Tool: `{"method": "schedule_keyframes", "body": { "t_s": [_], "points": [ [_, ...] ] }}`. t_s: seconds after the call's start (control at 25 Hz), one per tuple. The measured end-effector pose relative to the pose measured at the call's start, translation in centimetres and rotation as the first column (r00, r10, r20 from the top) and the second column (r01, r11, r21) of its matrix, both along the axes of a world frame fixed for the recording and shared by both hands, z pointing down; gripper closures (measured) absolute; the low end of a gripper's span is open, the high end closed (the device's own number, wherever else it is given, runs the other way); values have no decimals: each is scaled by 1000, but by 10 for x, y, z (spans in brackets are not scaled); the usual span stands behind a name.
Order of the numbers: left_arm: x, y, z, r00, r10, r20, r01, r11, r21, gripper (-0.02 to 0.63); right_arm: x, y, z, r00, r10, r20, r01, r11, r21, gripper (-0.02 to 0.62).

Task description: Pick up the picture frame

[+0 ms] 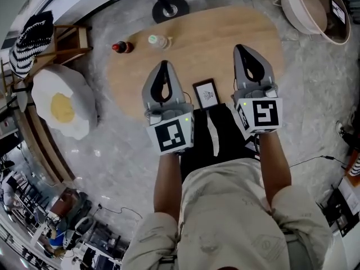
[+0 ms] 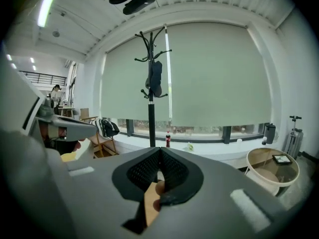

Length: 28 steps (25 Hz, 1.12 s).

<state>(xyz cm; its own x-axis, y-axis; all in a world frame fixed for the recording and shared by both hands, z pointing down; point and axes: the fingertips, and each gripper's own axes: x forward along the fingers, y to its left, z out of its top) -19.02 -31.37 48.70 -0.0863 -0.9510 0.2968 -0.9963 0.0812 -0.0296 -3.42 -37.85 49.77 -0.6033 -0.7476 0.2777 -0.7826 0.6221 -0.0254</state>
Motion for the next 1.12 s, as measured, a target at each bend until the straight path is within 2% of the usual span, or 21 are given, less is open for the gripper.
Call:
{"method": "schedule_keyframes", "body": {
  "t_s": [0.24, 0.36, 0.52, 0.64, 0.84, 1.0, 1.12],
  "points": [
    [2, 15, 66, 998, 5, -67, -12, 994, -107, 601, -11, 24, 70, 999, -48, -14, 46, 991, -127, 594],
    [3, 19, 96, 997, 21, -72, -32, 988, -148, 601, -10, 32, 103, 997, -56, -45, 47, 981, -187, 594],
    [9, 28, 133, 992, 12, -126, -38, 979, -202, 601, -4, 43, 146, 995, -56, -88, 31, 965, -261, 594],
    [15, 42, 170, 988, -6, -154, -37, 961, -275, 601, -3, 55, 178, 994, -68, -91, 36, 949, -313, 592],
    [29, 64, 230, 987, 0, -161, -63, 920, -387, 601, -6, 80, 227, 992, -91, -82, 50, 910, -411, 592],
    [37, 84, 269, 968, -61, -245, -57, 892, -449, 601, -6, 98, 263, 989, -103, -106, 40, 876, -480, 591],
    [39, 98, 295, 961, -92, -259, -49, 870, -490, 601, -4, 114, 289, 985, -130, -112, 49, 839, -542, 571]
  ]
}}
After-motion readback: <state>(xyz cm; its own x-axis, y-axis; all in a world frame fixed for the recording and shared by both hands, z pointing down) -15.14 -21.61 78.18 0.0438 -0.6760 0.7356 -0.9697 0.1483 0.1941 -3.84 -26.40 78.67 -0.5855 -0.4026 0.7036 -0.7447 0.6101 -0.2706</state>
